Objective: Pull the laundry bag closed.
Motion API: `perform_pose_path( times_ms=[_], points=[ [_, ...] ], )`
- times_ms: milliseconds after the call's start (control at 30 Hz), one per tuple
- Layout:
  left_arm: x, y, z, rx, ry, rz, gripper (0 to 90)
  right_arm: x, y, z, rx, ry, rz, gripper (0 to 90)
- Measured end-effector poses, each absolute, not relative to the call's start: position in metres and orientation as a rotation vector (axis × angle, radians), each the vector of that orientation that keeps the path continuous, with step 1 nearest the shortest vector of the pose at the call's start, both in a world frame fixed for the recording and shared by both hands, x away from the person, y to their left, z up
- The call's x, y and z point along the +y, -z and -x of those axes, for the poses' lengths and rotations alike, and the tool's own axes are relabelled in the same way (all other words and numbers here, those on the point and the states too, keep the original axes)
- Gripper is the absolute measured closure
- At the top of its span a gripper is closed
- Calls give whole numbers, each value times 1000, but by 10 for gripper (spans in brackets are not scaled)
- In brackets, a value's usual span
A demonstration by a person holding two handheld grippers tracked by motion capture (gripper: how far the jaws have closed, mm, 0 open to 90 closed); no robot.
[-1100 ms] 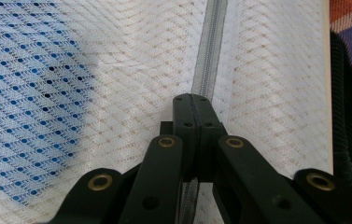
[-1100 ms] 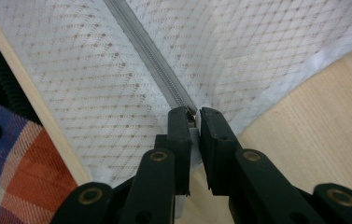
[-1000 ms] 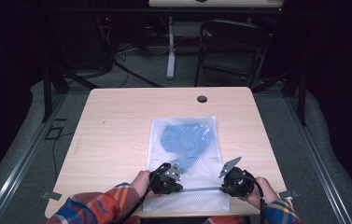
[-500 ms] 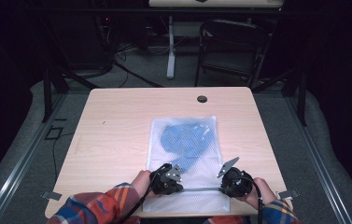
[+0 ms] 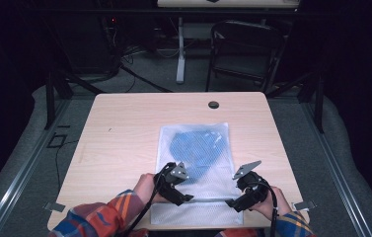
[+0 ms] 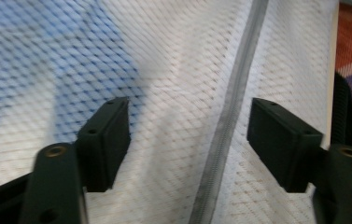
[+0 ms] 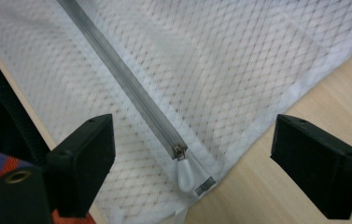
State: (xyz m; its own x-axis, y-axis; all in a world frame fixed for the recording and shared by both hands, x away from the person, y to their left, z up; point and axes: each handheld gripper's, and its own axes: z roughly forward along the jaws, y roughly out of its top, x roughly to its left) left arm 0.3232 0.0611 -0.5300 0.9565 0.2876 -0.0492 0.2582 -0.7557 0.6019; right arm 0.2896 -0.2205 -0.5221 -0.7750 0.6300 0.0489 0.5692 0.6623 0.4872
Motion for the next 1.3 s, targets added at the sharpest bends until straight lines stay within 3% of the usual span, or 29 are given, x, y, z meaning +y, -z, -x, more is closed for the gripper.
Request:
perform_pose_path(
  times_ms=[167,500,900,1300],
  points=[
    [75,520,-325,435,-78,-2435,201,-220,517,-289,2703,-761,-1008,6],
    [107,507,-328,563,-174,-2442,7,-241,502,-288,2524,-845,-1057,0],
    [162,508,-341,768,-246,-2370,0,-279,506,-295,2333,-797,-1248,0],
    [184,523,-365,916,-263,-2382,0,-296,519,-305,2246,-735,-1367,0]
  ],
)
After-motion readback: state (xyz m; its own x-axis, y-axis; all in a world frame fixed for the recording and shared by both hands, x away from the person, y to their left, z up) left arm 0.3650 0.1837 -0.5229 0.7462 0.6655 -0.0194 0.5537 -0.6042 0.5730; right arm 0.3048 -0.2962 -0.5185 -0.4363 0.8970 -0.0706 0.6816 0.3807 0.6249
